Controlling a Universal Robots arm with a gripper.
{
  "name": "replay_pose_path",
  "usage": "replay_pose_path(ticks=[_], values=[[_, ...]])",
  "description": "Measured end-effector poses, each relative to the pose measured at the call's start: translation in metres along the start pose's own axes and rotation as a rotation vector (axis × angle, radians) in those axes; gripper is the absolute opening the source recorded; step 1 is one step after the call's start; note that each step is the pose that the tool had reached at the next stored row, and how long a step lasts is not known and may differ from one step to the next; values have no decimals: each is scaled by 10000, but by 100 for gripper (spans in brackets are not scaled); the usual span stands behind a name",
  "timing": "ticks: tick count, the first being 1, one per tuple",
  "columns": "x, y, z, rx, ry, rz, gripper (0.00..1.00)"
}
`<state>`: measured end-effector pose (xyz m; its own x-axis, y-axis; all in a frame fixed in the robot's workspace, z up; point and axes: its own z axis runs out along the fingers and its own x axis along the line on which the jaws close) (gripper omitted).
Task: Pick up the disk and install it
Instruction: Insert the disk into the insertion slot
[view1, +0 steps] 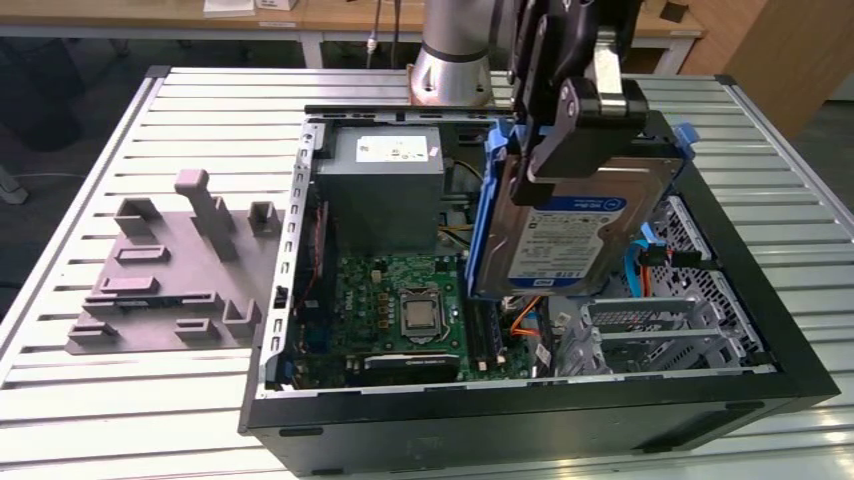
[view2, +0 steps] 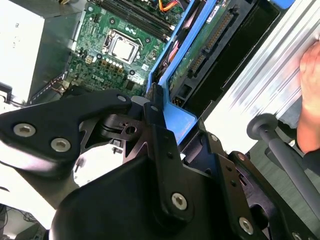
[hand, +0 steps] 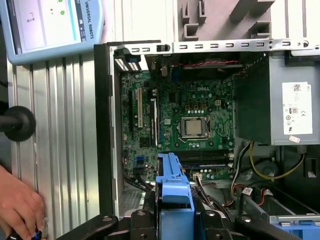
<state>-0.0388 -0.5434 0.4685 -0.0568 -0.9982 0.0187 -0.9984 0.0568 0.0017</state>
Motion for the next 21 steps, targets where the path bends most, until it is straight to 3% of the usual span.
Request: replay_pose_path(ticks=[5,15,21], values=[[-1,-113,10,-7,2,0,36],[69,-245,46,-7,2,1,36],[86,-256,48,-7,11,10,36]])
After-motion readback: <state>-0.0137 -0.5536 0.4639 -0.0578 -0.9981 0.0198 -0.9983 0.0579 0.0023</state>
